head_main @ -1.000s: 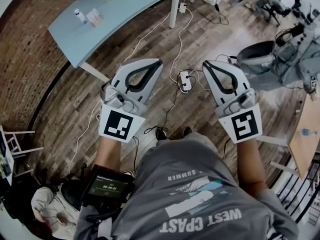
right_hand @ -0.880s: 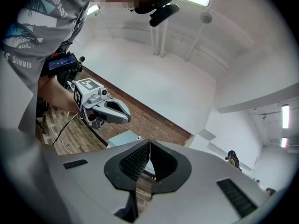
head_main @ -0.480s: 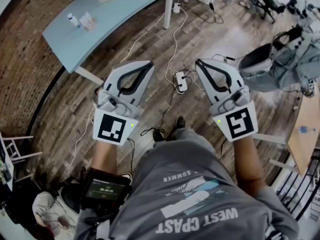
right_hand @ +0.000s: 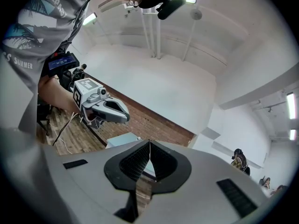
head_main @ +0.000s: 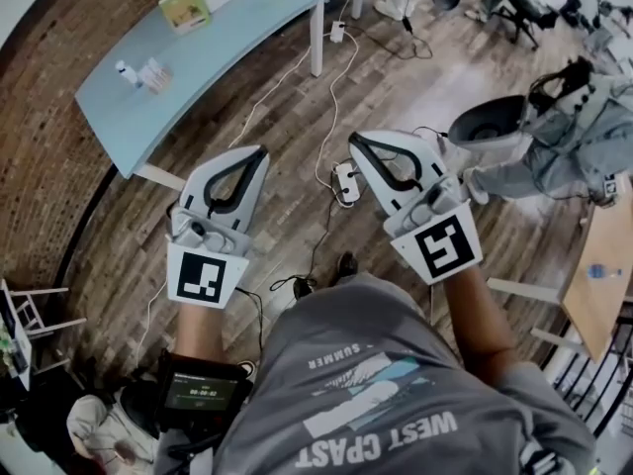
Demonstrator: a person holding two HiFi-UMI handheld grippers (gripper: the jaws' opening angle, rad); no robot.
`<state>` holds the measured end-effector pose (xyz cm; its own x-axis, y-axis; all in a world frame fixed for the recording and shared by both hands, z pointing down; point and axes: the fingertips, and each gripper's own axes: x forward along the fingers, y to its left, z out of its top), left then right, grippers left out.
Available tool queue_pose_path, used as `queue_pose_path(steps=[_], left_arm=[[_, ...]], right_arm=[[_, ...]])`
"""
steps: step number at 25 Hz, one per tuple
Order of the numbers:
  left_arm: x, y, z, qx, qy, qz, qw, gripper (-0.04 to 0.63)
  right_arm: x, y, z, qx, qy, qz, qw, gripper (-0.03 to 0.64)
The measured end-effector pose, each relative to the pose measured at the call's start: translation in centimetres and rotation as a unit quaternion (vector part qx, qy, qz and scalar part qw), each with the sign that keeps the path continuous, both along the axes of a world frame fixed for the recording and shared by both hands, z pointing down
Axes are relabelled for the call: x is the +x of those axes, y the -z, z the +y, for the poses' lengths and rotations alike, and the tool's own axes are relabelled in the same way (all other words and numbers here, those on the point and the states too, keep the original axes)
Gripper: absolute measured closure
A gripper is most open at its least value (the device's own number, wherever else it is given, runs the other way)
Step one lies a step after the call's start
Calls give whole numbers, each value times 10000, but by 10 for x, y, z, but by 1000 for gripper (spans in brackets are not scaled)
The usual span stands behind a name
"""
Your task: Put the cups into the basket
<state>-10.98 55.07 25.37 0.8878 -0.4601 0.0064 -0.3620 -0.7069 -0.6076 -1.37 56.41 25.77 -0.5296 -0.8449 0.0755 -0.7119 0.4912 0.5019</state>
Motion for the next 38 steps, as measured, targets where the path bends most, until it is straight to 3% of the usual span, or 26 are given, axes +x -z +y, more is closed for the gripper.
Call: queue_pose_path(steps=[7,15,38], left_arm=[[32,-3,-18,23,288,-76,9996,597],[45,-11,-43,-102,315,-178,9993,597],[1,-11,-172,-112,-392,131,9991,597]], right_arm=[[39,-4,-26,51,212,-17,9998,603],[55,-12,-52,-73,242,-115,9996,603],[5,-10,-160,-175,-467,46,9987,603]])
